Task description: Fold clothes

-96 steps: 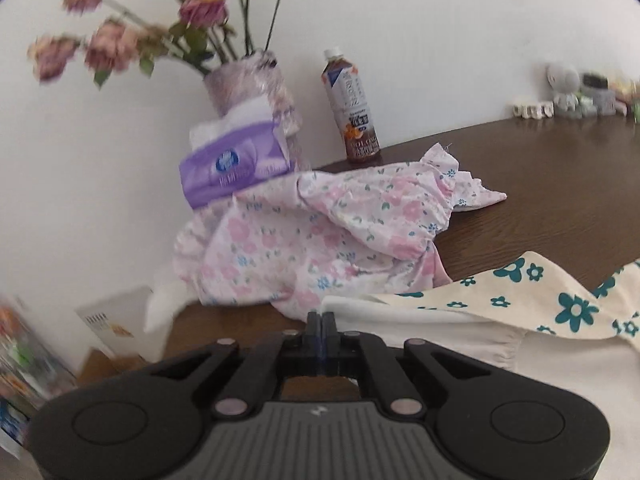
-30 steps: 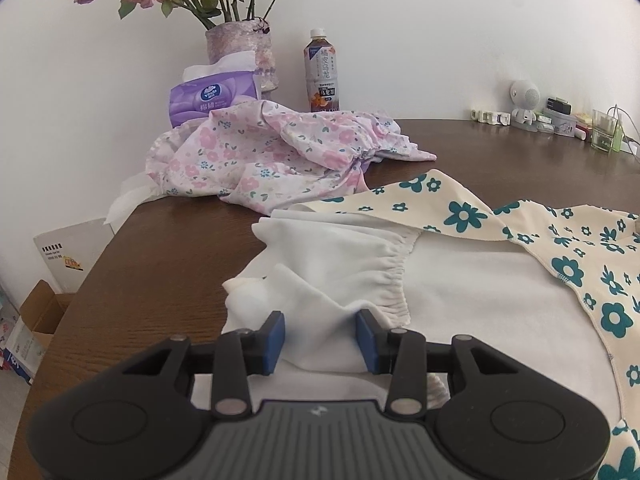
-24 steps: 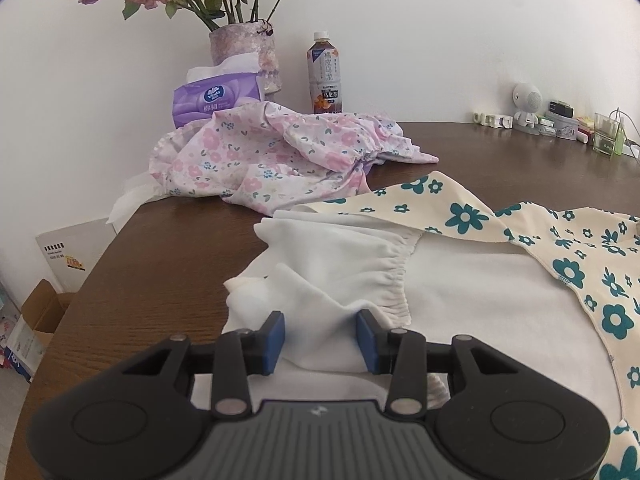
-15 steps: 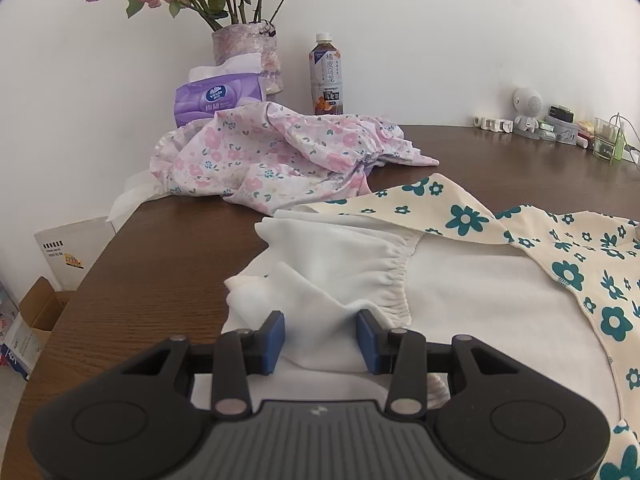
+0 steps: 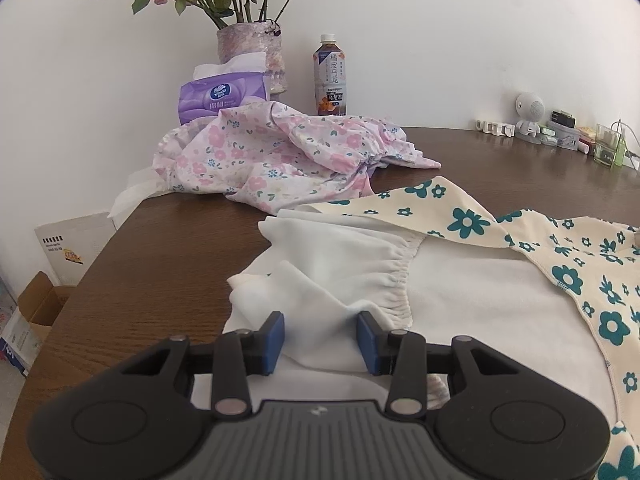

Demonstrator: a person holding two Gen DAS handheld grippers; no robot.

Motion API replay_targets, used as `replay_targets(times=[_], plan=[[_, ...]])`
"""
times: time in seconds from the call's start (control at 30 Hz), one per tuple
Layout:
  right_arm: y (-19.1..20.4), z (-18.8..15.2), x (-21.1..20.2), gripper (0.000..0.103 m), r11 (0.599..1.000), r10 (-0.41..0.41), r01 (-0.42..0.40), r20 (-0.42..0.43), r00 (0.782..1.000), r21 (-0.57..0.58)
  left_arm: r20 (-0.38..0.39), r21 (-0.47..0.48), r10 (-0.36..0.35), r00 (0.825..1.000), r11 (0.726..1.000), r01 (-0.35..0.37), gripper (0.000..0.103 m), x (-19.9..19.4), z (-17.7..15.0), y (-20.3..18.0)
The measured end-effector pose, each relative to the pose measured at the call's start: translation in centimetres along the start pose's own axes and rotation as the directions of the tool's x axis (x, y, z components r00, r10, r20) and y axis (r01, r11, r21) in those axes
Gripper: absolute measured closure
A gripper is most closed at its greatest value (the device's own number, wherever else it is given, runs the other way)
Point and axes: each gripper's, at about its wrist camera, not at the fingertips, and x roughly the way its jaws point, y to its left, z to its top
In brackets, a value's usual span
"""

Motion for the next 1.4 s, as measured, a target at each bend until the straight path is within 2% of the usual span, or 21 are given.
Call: replay_targets(times=[0.07,0.17,0.27,0.33,0.43,0.53,0.63,0.7,0.77,0.87,0.93,1.17,1.2,1.23,1.27,1.3,1.33,1.4], plan=[[0.0,0.0,0.0,0.031,1.0,0.002,-0.002,0.001,1.0,0.002,0.031,-0.048,0.03,0.999,0.998,-0.028,0.07,-1.6,0.5,1.1],[0.0,0.0,0.0,0.031,1.0,-0.004,0.004,-0.001,1.0,0.0,0.116,-0.077,0.145,0.983,0.988,-0.137,0.071,-5.5,0.8,2.4],[0.1,0.1,0.0,0.03,1.0,-0.015,0.015,-0.001,1.0,0.007,0.117,-0.097,0.205,0.972,0.976,-0.195,0.071,-8.4,0.0,3.6],[0.3,0.1,0.1,0.029,1.0,-0.022,0.022,-0.001,1.0,0.004,0.092,-0.13,0.192,0.977,0.975,-0.179,0.071,-9.7,-1.1,4.2],[0.2,0.0,0.1,0.029,1.0,-0.021,0.021,-0.001,1.0,0.005,0.062,-0.184,0.132,0.989,0.976,-0.119,0.071,-10.9,-2.6,4.3],[0.1,0.1,0.1,0.029,1.0,-0.023,0.023,-0.002,1.0,0.004,0.043,-0.207,0.042,0.998,0.978,-0.032,0.07,-11.2,-3.6,3.5],[0.0,0.1,0.1,0.028,1.0,-0.024,0.024,-0.002,1.0,0.006,0.001,-0.191,-0.066,0.998,0.979,0.065,0.07,-11.1,-4.6,1.8],[0.0,0.1,0.1,0.028,1.0,-0.025,0.025,-0.003,1.0,0.006,-0.025,-0.178,-0.101,0.995,0.979,0.095,0.069,-11.3,-5.1,0.9],[0.1,0.1,0.1,0.028,1.0,-0.026,0.026,-0.003,1.0,0.005,-0.044,-0.17,-0.099,0.994,0.981,0.091,0.059,-11.9,-5.9,0.4],[0.1,0.1,0.1,0.028,1.0,-0.026,0.026,-0.003,1.0,0.005,-0.071,-0.166,-0.032,0.997,0.986,0.02,0.052,-12.6,-6.8,0.2],[0.1,0.1,0.1,0.028,1.0,-0.026,0.026,-0.003,1.0,0.005,-0.082,-0.144,-0.001,0.997,0.99,-0.011,0.052,-13.1,-7.2,-0.1],[0.1,0.1,0.1,0.027,1.0,-0.026,0.026,-0.003,1.0,0.005,-0.102,-0.096,0.018,0.995,0.995,-0.027,0.052,-12.9,-7.9,-0.6],[0.1,0.1,0.1,0.027,1.0,-0.026,0.026,-0.003,1.0,0.005,-0.1,-0.091,0.015,0.995,0.996,-0.024,0.054,-12.9,-8.0,-0.6],[0.1,0.1,0.1,0.027,1.0,-0.026,0.026,-0.003,1.0,0.005,-0.096,-0.079,0.005,0.995,0.997,-0.012,0.07,-12.9,-8.1,-0.7],[0.1,0.1,0.1,0.027,1.0,-0.026,0.026,-0.003,1.0,0.005,-0.094,-0.064,0.005,0.996,0.998,-0.011,0.092,-12.8,-8.0,-0.8],[0.1,0.1,0.1,0.027,1.0,-0.026,0.026,-0.003,1.0,0.006,-0.093,-0.049,0.005,0.996,0.999,-0.01,0.098,-12.8,-8.0,-0.9],[0.1,0.1,0.1,0.027,1.0,-0.026,0.026,-0.003,1.0,0.006,-0.092,-0.033,0.008,0.996,0.999,-0.011,0.099,-12.8,-8.0,-1.1],[0.1,0.1,0.1,0.027,1.0,-0.025,0.025,-0.003,1.0,0.006,-0.093,0.03,0.086,0.992,0.996,-0.084,0.103,-12.4,-7.9,-1.2]])
